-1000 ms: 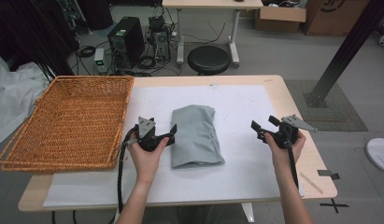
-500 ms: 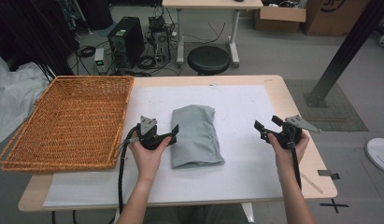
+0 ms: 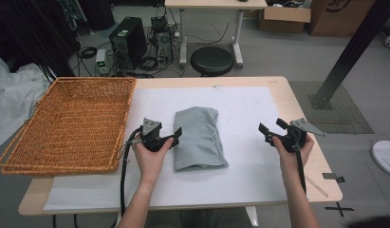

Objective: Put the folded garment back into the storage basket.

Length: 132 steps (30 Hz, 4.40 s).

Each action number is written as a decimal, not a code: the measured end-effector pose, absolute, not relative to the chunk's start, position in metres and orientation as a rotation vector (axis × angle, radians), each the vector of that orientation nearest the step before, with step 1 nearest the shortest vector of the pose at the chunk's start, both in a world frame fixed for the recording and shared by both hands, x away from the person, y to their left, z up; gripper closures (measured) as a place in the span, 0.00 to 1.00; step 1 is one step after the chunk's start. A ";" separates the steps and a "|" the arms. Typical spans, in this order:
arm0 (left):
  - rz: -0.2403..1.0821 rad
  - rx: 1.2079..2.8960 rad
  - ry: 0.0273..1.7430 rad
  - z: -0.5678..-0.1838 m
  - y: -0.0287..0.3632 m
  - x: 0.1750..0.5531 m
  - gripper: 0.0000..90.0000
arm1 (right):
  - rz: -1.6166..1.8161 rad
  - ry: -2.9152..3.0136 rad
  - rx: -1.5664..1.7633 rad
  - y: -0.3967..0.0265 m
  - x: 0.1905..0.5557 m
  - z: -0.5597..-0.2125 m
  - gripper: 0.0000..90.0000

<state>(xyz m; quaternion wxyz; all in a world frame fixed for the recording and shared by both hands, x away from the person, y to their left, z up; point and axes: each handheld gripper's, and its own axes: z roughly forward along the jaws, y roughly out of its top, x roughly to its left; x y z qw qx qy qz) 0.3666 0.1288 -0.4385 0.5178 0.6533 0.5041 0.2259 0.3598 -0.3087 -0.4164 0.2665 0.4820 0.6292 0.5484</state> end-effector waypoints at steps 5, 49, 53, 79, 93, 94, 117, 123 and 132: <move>0.486 1.566 1.260 -0.441 0.128 0.371 0.14 | 1.486 1.699 1.306 -0.309 0.360 -0.419 0.18; 0.339 1.711 1.394 -0.455 0.091 0.380 0.87 | 1.516 1.736 1.291 -0.307 0.357 -0.425 0.18; 0.310 1.690 1.348 -0.450 0.098 0.379 0.90 | 1.517 1.735 1.290 -0.308 0.356 -0.424 0.18; 0.290 1.611 1.152 -0.382 0.115 0.380 0.92 | 1.546 1.710 1.252 -0.299 0.349 -0.402 0.18; 0.324 1.629 1.072 -0.316 0.172 0.377 0.92 | 1.550 1.715 1.230 -0.281 0.350 -0.390 0.19; 0.325 1.626 1.065 -0.310 0.179 0.377 0.92 | 1.550 1.716 1.228 -0.280 0.351 -0.389 0.19; 0.437 1.523 1.206 -0.266 0.363 0.380 0.92 | 1.515 1.738 1.223 -0.253 0.361 -0.383 0.19; 0.457 1.547 1.259 -0.297 0.388 0.381 0.92 | 1.504 1.750 1.223 -0.248 0.362 -0.385 0.19; 0.600 1.530 1.402 -0.355 0.415 0.382 0.82 | 1.484 1.762 1.212 -0.247 0.360 -0.384 0.19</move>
